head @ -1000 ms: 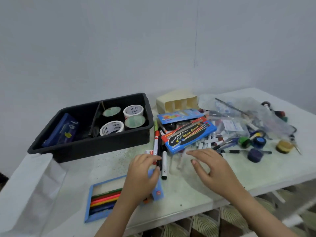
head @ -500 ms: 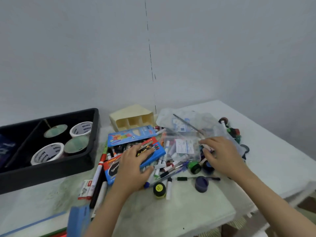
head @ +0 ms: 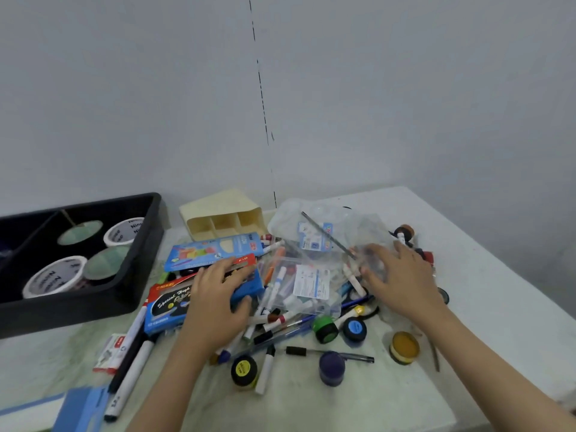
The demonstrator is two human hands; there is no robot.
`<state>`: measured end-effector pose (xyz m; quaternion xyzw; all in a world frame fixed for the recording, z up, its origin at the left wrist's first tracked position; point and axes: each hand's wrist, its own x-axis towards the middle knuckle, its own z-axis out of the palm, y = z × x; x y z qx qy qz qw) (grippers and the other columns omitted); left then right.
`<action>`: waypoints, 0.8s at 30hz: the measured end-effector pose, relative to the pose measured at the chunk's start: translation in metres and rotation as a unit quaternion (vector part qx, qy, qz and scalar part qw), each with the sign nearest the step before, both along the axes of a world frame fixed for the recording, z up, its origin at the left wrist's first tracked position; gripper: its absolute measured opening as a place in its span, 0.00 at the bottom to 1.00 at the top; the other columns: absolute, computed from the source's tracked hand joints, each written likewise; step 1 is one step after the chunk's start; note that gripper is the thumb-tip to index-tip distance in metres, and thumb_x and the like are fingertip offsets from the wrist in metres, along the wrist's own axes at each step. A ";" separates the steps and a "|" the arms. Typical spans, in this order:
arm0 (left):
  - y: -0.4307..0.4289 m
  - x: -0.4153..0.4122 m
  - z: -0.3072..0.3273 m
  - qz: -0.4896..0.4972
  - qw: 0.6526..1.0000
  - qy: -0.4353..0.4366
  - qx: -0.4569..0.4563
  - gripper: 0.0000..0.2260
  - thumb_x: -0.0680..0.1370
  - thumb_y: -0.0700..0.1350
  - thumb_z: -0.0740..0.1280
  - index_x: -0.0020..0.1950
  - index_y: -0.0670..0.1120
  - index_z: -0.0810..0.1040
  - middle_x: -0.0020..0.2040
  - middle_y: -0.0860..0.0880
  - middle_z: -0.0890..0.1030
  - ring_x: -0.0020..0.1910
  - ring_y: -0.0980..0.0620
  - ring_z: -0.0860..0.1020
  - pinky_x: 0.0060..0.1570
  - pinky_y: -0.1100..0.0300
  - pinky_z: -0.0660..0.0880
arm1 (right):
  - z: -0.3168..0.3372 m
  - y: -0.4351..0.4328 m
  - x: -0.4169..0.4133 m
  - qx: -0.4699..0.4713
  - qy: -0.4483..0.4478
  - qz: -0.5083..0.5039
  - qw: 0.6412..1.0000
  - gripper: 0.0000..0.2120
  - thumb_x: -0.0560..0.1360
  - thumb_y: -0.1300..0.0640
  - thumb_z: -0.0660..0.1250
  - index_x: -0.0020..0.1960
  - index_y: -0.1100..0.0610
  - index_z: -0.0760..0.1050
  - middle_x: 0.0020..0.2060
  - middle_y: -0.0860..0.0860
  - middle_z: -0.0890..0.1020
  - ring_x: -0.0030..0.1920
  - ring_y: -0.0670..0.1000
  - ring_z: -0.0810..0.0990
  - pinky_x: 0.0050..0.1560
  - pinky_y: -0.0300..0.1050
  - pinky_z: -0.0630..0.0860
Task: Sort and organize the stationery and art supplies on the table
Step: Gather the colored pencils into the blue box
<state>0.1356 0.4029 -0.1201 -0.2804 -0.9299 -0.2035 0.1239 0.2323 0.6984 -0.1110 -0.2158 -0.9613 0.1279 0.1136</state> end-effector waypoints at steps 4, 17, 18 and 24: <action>0.031 0.005 0.006 -0.051 0.998 -0.003 0.034 0.22 0.72 0.57 0.59 0.65 0.55 0.74 0.66 0.50 0.72 0.66 0.49 0.67 0.66 0.50 0.60 | 0.003 0.006 0.000 -0.038 0.039 -0.008 0.998 0.23 0.74 0.42 0.63 0.68 0.43 0.68 0.61 0.58 0.74 0.61 0.59 0.71 0.57 0.49 0.67; 0.123 0.004 0.016 -0.056 0.991 -0.112 -0.035 0.29 0.75 0.63 0.62 0.74 0.62 0.57 0.78 0.48 0.49 0.76 0.48 0.47 0.72 0.49 0.49 | 0.020 0.042 0.024 -0.173 0.155 -0.013 0.973 0.22 0.70 0.46 0.70 0.63 0.46 0.75 0.65 0.56 0.74 0.67 0.57 0.69 0.66 0.54 0.67; 0.128 0.004 0.016 -0.057 0.991 -0.114 -0.042 0.30 0.74 0.64 0.62 0.74 0.62 0.57 0.78 0.46 0.47 0.76 0.46 0.46 0.73 0.47 0.48 | 0.018 0.046 0.028 -0.157 0.150 -0.030 0.976 0.22 0.70 0.47 0.70 0.64 0.45 0.75 0.66 0.57 0.73 0.68 0.57 0.67 0.67 0.55 0.65; 0.151 0.007 0.018 -0.065 0.981 -0.155 -0.092 0.37 0.68 0.72 0.62 0.74 0.66 0.52 0.78 0.46 0.42 0.76 0.42 0.39 0.72 0.37 0.42 | 0.006 0.065 0.056 -0.106 0.116 -0.145 0.977 0.23 0.72 0.46 0.67 0.66 0.47 0.72 0.68 0.60 0.71 0.69 0.60 0.65 0.67 0.56 0.60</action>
